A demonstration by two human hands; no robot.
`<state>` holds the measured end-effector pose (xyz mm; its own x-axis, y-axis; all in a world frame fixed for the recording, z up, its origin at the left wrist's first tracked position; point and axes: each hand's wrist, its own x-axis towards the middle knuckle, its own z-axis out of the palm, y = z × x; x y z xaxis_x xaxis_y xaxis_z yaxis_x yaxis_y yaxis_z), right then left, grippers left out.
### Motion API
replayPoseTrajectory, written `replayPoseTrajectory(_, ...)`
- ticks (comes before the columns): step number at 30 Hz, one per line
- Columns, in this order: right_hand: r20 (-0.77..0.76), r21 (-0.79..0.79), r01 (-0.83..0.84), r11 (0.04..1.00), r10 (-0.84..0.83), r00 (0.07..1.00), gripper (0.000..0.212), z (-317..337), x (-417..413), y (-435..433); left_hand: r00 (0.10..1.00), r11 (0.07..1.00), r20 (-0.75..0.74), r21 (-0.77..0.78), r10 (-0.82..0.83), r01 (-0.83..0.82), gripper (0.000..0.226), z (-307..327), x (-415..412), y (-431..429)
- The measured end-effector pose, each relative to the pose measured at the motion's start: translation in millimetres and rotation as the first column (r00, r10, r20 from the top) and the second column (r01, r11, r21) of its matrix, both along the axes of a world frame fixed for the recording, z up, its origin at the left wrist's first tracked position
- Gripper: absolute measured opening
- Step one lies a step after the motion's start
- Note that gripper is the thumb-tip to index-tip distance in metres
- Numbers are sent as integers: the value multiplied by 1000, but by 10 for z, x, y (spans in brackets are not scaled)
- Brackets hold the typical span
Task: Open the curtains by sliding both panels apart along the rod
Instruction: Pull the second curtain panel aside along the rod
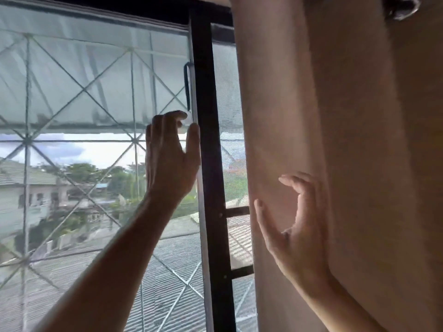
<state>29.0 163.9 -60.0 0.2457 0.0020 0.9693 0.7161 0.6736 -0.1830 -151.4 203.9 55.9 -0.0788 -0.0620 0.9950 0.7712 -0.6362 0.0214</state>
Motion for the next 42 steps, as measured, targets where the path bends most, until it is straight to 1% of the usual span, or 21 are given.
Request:
replayPoseTrajectory(3,-60,-34,89,995,-91,994,64,-53,141,-89,991,990,8,-38,-133,134,42,23,268,41)
replayPoseTrajectory(7,-111,-89,172,981,-182,977,86,-126,297,-123,951,949,33,-53,-309,310,49,5,666,-13)
replayPoseTrajectory(10,-146,-175,127,976,-153,977,97,-191,402,-111,920,917,50,-85,-388,391,59,34,922,-92)
replayPoseTrajectory(12,-163,-235,87,968,-127,978,101,-253,431,-95,907,897,83,-137,-412,420,63,65,1069,-141)
replayPoseTrajectory(16,-153,-316,121,941,-176,972,107,-365,406,-45,887,855,111,-233,-449,463,81,56,1340,-167)
replayPoseTrajectory(21,-123,-365,193,911,-252,960,112,-484,372,32,916,869,134,-289,-379,402,101,17,1577,-98)
replayPoseTrajectory(24,-113,-398,203,895,-267,957,111,-556,407,80,930,896,139,-252,-340,365,108,-26,1684,-70)
replayPoseTrajectory(28,-169,-465,99,880,-198,966,107,-651,477,169,933,904,123,-236,-337,357,102,-19,1803,-16)
replayPoseTrajectory(30,-186,-487,56,872,-166,968,99,-686,532,209,928,898,99,-235,-360,373,94,-13,1858,-5)
replayPoseTrajectory(33,-168,-493,12,870,-108,980,83,-707,681,227,918,885,101,-243,-385,398,85,-14,1961,-3)
replayPoseTrajectory(35,-163,-466,-43,883,-39,986,73,-703,816,224,907,878,117,-230,-404,420,86,-11,2051,-16)
replayPoseTrajectory(37,-161,-445,-70,893,-3,987,68,-692,962,221,900,873,115,-218,-421,437,85,-14,2149,-43)
replayPoseTrajectory(40,-151,-442,-66,895,-2,989,62,-666,1201,208,894,871,112,-202,-434,448,82,-20,2320,-90)
replayPoseTrajectory(42,-137,-435,-47,899,-15,990,57,-635,1386,183,889,869,112,-192,-443,457,85,-18,2469,-100)
